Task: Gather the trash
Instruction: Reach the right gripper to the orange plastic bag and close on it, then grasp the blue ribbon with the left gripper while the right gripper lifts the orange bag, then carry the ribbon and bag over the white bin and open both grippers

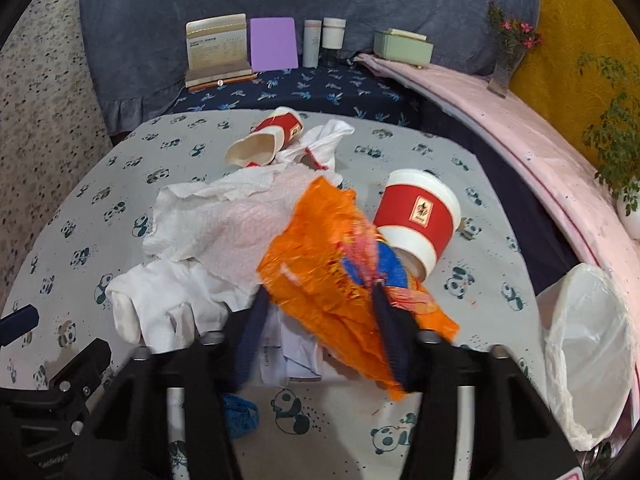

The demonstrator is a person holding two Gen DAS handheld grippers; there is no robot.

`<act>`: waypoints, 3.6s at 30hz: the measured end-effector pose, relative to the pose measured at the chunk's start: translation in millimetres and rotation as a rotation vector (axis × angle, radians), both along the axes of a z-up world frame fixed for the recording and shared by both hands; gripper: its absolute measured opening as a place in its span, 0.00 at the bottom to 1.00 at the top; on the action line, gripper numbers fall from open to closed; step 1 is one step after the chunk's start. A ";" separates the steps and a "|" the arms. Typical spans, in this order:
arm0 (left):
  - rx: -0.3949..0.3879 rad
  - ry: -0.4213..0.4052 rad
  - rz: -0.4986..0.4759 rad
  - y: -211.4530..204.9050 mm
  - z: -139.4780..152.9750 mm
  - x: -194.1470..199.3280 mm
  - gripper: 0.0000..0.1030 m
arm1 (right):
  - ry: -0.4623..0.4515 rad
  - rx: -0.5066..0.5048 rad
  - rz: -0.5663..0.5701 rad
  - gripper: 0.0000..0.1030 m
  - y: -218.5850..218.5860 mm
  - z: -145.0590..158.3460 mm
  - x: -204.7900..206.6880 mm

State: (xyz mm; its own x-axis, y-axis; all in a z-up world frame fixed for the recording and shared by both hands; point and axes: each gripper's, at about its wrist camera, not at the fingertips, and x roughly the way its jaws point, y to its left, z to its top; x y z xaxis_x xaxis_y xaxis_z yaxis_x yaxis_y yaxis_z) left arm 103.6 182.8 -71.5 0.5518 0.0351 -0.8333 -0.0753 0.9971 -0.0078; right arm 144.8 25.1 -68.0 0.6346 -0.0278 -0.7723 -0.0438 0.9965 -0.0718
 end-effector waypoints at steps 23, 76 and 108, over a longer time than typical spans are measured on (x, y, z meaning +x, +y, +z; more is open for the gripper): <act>-0.102 0.078 -0.139 -76.4 -29.8 1.5 0.75 | -0.069 0.081 -0.158 0.11 -74.9 48.3 -65.7; -0.171 -0.101 -0.745 -337.0 69.1 -42.3 0.17 | -0.239 0.113 -0.596 0.11 -290.8 74.7 -164.0; -0.178 -0.131 -0.703 -348.9 61.5 -14.1 0.53 | -0.283 0.092 -0.651 0.48 -302.0 78.3 -148.7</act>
